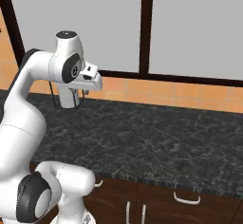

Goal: Take a straw from the drawer in front and place it inside the glass cup on the dining counter.

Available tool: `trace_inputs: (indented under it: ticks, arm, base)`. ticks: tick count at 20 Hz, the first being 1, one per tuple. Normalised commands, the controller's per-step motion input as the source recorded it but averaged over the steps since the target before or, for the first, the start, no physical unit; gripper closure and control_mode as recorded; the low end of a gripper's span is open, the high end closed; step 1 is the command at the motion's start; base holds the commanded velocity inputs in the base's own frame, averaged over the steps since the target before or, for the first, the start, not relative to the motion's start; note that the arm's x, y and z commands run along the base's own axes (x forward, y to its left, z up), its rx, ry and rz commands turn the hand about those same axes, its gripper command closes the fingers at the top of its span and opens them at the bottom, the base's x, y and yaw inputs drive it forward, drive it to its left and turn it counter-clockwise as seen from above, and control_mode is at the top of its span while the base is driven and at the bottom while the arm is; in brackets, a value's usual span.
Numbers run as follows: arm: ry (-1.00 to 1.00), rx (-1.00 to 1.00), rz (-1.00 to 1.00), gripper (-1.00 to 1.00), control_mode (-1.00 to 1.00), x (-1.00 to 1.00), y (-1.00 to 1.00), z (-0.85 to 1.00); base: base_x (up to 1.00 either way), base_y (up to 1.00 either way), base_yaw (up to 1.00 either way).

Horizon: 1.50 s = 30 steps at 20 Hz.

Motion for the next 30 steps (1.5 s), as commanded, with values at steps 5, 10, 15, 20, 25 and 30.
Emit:
trace_inputs:
  ticks: [5,10,15,20,25,30]
  arm:
    - [0.0,0.0,0.0,-1.0,1.0,-0.01,0.0,0.0]
    - [0.0,0.0,0.0,-1.0,1.0,0.0,0.0,0.0]
    - [0.0,0.0,0.0,-1.0,1.0,0.0,0.0,0.0]
    - [0.0,0.0,0.0,-1.0,1.0,0.0,0.0,0.0]
    - [0.0,0.0,0.0,-1.0,1.0,0.0,0.0,0.0]
    - [0.0,0.0,0.0,-1.0,1.0,0.0,0.0,0.0]
  base:
    - [-0.64,-0.11,0.0]
    - [-0.69,-0.66,0.19]
    - [-0.04,-0.8,0.6]
    - [-0.01,-0.62,0.69]
    - [-0.14,-0.62,0.67]
    - [-0.39,-0.72,0.65]
